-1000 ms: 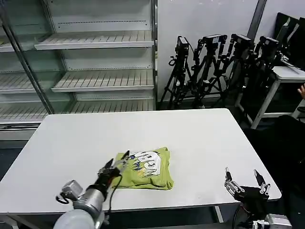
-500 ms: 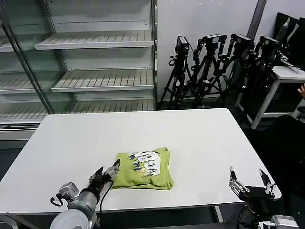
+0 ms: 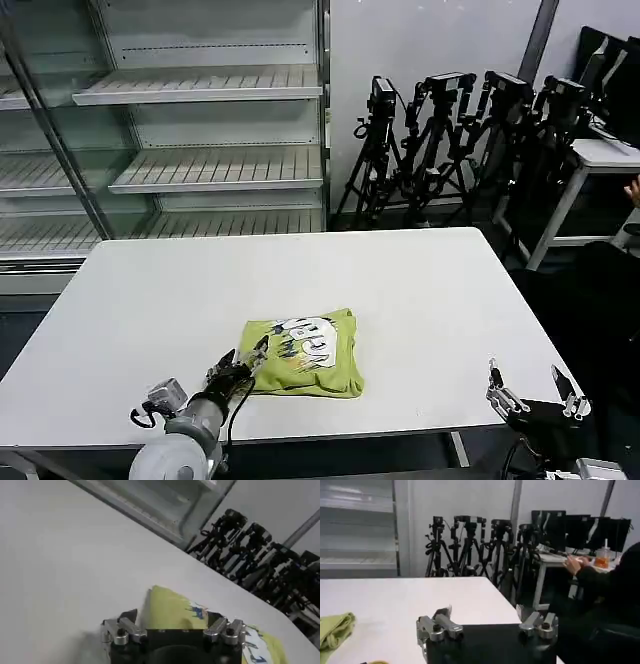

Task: Fold and organize the clothes.

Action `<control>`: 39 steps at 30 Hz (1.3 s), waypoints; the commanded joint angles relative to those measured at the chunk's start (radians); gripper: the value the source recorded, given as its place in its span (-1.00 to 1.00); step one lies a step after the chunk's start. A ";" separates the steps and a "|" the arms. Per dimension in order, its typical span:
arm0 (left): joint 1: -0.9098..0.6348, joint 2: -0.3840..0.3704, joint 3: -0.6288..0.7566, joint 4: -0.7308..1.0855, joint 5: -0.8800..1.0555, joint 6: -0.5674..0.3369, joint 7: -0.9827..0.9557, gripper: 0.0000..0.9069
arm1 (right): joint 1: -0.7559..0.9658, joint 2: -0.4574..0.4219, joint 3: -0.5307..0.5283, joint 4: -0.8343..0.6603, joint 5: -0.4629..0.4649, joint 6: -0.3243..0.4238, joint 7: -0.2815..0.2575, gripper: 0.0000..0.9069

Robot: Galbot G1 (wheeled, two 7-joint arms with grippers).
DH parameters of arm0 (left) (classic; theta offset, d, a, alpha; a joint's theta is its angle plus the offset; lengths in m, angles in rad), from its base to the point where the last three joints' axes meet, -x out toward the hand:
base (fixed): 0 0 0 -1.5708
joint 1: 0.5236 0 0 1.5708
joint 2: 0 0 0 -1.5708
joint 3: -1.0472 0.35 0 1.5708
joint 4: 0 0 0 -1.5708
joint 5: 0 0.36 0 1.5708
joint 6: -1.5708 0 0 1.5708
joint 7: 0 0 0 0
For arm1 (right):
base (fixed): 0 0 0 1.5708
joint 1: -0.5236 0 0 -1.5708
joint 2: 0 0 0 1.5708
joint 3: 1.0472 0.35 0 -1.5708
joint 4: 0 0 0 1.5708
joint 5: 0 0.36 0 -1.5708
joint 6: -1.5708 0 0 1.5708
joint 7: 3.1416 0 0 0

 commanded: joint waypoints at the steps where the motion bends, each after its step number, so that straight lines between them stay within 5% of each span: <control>1: -0.031 -0.005 0.042 0.058 -0.004 -0.006 -0.003 0.36 | -0.018 0.008 0.004 0.049 -0.002 0.000 0.000 1.00; 2: -0.031 -0.006 0.044 0.053 -0.009 -0.006 -0.003 -0.24 | -0.020 0.010 0.004 0.049 -0.002 0.000 0.000 1.00; 3: -0.030 -0.006 0.046 0.046 -0.018 -0.008 -0.003 -0.24 | -0.021 0.012 0.005 0.049 -0.003 0.000 0.001 1.00; 4: -0.030 -0.007 0.047 0.043 -0.022 -0.009 -0.002 -0.91 | -0.023 0.013 0.005 0.049 -0.003 0.000 0.001 1.00; 5: -0.030 -0.008 0.047 0.042 -0.023 -0.011 -0.003 -0.96 | -0.023 0.014 0.005 0.049 -0.003 0.000 0.001 1.00; 39: -0.001 0.005 -0.130 -0.051 -0.396 -0.064 -0.016 -0.96 | -0.011 0.012 -0.016 0.049 0.000 -0.004 -0.001 1.00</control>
